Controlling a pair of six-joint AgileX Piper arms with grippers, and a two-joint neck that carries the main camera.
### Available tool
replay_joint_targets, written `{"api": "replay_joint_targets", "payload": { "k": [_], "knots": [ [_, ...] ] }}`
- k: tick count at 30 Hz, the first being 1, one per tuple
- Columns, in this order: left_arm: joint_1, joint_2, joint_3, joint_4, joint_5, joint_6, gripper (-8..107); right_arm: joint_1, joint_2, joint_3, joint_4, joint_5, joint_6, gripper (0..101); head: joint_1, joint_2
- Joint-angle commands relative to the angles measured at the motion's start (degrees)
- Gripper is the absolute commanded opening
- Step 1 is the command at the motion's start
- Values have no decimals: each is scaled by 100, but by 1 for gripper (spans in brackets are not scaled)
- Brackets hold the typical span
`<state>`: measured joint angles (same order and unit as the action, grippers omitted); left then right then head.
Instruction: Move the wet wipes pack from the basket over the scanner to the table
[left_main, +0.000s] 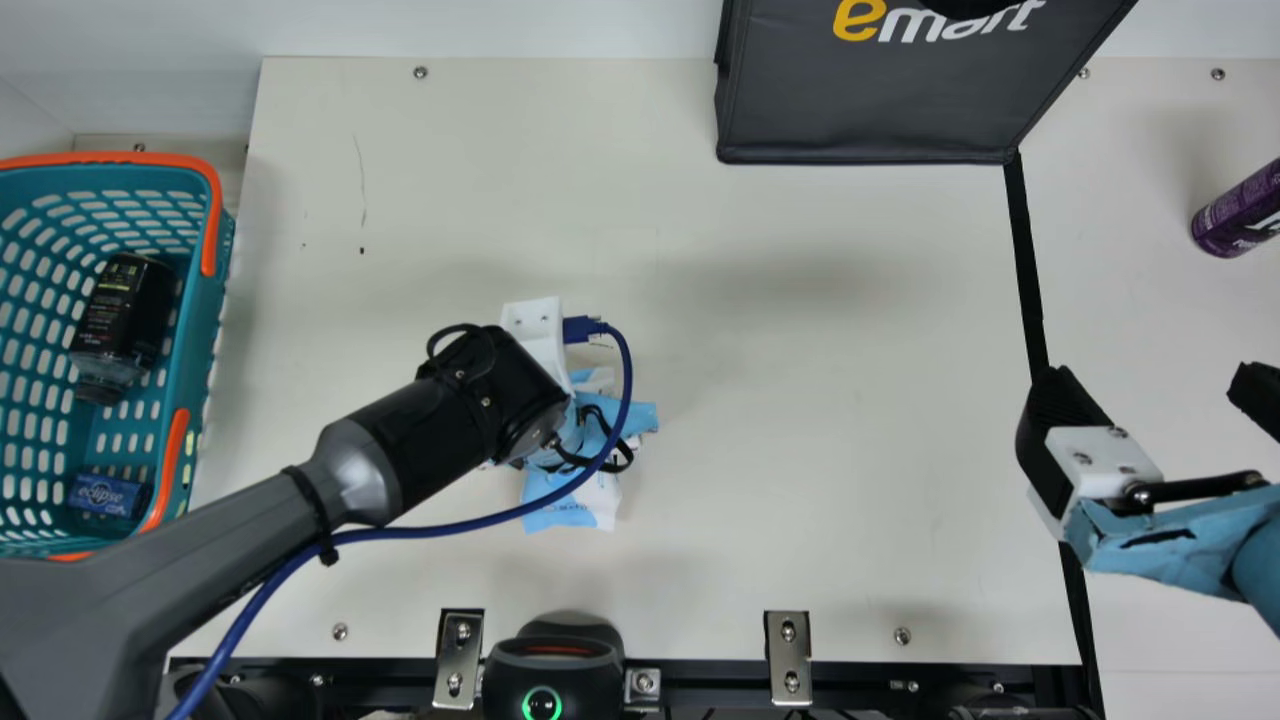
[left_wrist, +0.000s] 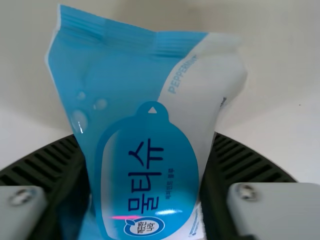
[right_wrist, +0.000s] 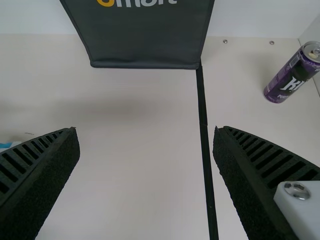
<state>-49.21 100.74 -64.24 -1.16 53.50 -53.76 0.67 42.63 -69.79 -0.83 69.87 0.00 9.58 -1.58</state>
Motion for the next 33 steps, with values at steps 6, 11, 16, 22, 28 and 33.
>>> {"api": "replay_joint_targets", "payload": {
  "k": [6, 11, 16, 22, 28, 33],
  "knots": [
    [-43, -75, -145, 137, 130, -159, -8, 0, 0, 0, 0, 0, 0, 95, -166, 0],
    [-44, -103, -449, 222, 284, -293, -8, 0, 0, 0, 0, 0, 0, 95, -166, 0],
    [-33, 43, -946, 216, 461, -455, -8, 0, 0, 0, 0, 0, 0, 95, -166, 0],
    [-9, 431, -1671, 97, 662, -672, -8, 0, 0, 0, 0, 0, 0, 95, -166, 0],
    [6, 929, -2368, -131, 777, -972, -8, 0, 0, 0, 0, 0, 0, 95, -166, 0],
    [-3, 1367, -2887, -325, 876, -1231, -8, 0, 0, 0, 0, 0, 0, 95, -166, 0]
  ]
}}
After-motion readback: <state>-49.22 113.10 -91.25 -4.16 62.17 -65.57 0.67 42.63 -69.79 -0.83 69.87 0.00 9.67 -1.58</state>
